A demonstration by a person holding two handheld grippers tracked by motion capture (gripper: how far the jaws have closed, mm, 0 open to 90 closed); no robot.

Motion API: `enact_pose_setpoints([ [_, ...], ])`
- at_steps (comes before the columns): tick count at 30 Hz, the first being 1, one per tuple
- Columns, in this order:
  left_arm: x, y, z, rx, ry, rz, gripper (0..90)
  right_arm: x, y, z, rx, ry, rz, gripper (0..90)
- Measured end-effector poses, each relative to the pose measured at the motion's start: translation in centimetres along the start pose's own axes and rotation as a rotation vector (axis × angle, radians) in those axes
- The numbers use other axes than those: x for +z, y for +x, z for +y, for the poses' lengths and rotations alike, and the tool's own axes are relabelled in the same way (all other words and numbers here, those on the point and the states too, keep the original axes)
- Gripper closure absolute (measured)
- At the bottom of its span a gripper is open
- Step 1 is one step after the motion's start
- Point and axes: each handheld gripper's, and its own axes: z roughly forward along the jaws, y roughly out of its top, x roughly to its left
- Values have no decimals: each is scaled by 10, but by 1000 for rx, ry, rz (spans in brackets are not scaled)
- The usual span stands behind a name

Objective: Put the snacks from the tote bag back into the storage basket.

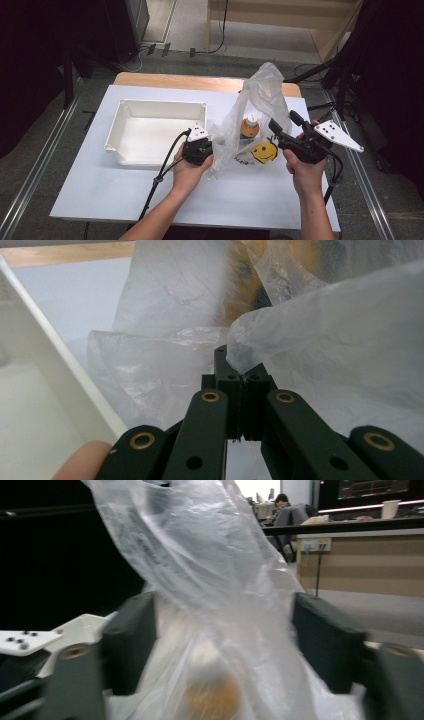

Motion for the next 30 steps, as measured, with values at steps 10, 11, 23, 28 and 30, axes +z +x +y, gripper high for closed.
enact_pose_setpoints([
  [10,-8,2,-3,-3,-27,-32,774,43,-38,-51,160,238,-91,883],
  [11,-8,2,-3,-3,-27,-32,730,43,-38,-51,160,238,-91,883],
  [23,-38,-3,4,42,-134,-114,341,61,-42,-77,178,337,-115,885],
  [28,-46,-14,6,123,-171,-111,337,61,-41,-76,175,336,-111,884],
  [30,-45,-19,7,156,-178,-113,347,61,-40,-76,173,338,-108,884],
])
